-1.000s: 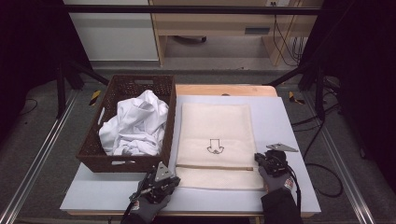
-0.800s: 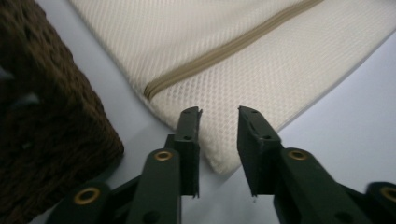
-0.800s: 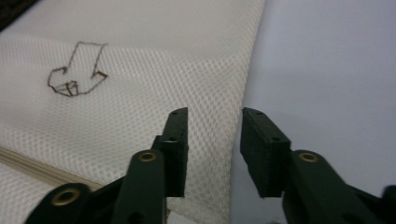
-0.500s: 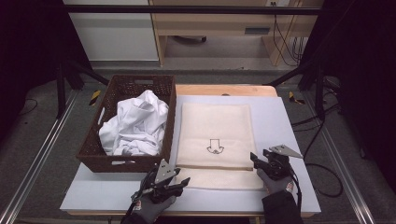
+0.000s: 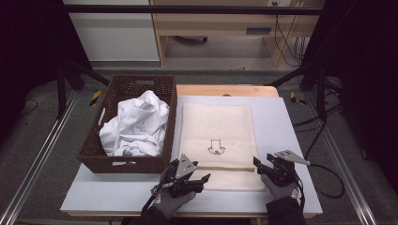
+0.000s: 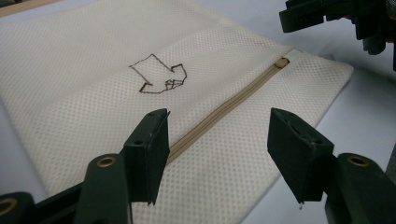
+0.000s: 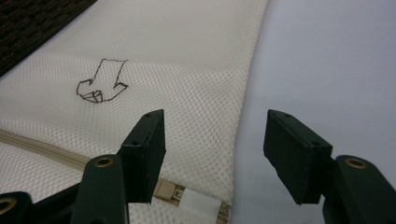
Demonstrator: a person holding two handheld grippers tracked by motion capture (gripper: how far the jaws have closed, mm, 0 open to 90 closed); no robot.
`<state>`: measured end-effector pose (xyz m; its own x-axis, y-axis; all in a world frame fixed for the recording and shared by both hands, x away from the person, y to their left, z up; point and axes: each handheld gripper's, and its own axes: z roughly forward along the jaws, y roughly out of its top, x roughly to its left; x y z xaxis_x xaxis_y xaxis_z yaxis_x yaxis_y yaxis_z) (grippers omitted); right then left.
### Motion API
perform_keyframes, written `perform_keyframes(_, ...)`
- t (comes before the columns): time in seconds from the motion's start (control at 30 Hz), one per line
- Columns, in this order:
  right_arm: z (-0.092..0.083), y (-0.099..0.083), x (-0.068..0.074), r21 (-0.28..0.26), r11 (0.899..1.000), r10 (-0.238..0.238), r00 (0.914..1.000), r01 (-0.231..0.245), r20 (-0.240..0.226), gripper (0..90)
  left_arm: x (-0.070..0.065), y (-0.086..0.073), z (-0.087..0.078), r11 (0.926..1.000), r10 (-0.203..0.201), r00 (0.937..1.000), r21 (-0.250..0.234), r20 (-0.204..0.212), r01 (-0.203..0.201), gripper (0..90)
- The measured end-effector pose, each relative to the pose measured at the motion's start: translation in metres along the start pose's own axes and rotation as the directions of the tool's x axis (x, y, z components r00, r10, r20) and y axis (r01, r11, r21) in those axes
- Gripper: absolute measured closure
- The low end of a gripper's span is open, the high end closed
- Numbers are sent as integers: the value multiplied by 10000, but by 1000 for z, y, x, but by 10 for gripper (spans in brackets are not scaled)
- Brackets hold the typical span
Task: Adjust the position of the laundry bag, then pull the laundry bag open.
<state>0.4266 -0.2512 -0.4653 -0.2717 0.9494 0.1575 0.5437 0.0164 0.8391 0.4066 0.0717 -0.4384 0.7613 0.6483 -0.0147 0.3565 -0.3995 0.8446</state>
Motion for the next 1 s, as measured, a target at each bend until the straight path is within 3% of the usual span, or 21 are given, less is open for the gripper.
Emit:
perform_keyframes(0.23,-6,-4,-4,-16,9998,190,9998,-190,-87,383,-9,9,19,10000,61,9998,-65,195,-60,373)
perform_keyframes(0.37,-11,-7,-6,-60,9997,253,9996,-254,-135,383,-17,15,34,9993,354,9991,-96,253,-352,377)
perform_keyframes(0.57,-14,-10,-7,-45,9996,279,9995,-279,-143,383,-21,16,45,9992,382,9988,-105,316,-379,424)
perform_keyframes(0.8,-13,-13,-7,176,9994,310,9994,-307,-165,390,-26,15,58,9982,535,9979,270,355,-544,593)
perform_keyframes(1.0,-12,-15,-6,438,9985,350,9992,-342,-188,422,-32,16,67,9973,547,9957,453,744,-581,779)
